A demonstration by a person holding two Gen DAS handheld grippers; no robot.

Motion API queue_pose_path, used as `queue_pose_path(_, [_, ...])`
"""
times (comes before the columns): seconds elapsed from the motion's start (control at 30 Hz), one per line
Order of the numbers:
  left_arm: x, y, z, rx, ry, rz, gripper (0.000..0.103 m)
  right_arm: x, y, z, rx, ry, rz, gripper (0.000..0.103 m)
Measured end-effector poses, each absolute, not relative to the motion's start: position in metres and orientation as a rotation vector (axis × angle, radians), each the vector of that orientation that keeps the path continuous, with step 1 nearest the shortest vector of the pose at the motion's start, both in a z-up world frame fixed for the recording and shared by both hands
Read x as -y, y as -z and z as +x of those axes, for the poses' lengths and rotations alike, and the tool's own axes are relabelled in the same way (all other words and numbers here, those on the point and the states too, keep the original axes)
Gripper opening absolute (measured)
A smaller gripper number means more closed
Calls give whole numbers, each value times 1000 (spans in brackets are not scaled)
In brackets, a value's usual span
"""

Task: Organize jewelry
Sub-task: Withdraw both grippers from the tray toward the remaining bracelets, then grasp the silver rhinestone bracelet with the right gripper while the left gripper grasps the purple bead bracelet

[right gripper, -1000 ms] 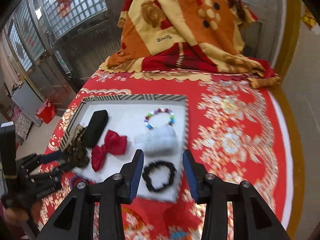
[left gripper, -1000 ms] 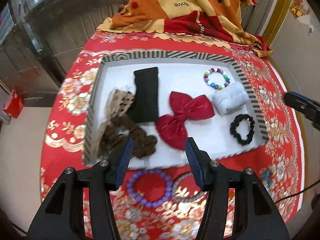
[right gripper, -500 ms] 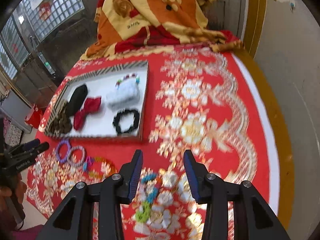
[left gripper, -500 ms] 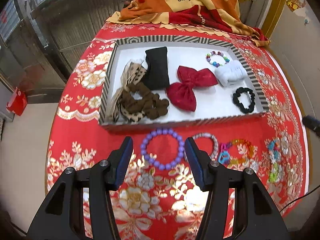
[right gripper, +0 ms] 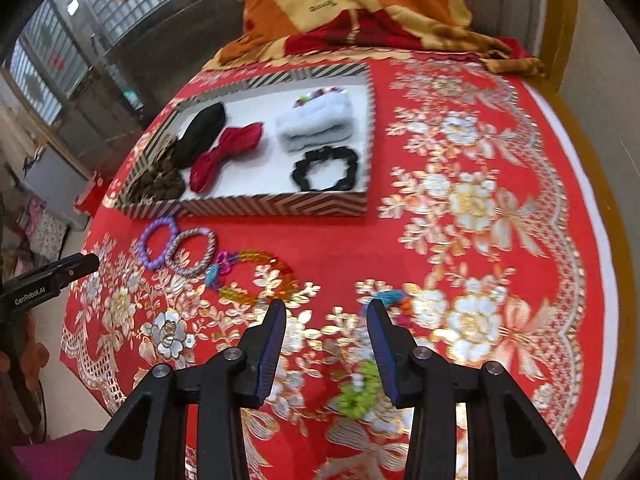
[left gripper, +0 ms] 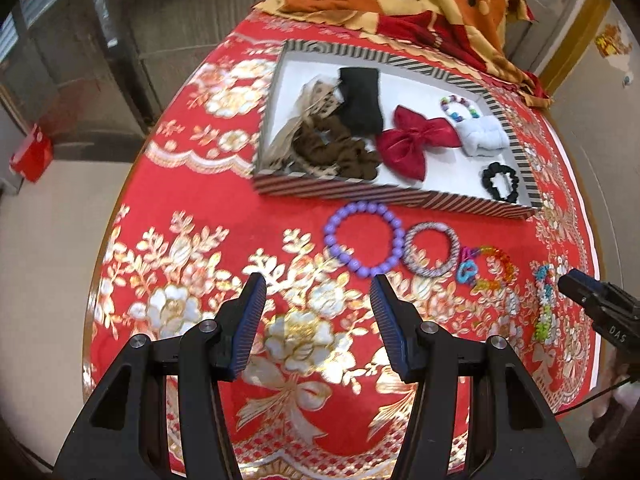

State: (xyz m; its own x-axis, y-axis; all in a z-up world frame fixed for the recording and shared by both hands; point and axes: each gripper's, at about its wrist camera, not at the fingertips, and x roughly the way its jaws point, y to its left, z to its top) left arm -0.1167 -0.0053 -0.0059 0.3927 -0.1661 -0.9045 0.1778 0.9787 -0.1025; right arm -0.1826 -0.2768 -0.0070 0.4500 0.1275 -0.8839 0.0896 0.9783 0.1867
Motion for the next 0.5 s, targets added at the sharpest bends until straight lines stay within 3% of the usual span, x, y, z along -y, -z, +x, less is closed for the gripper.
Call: queue_pose_path(0.5, [-8, 25, -102, -1214, 188, -54, 54, 210, 11, -135, -1096, -187, 142, 40])
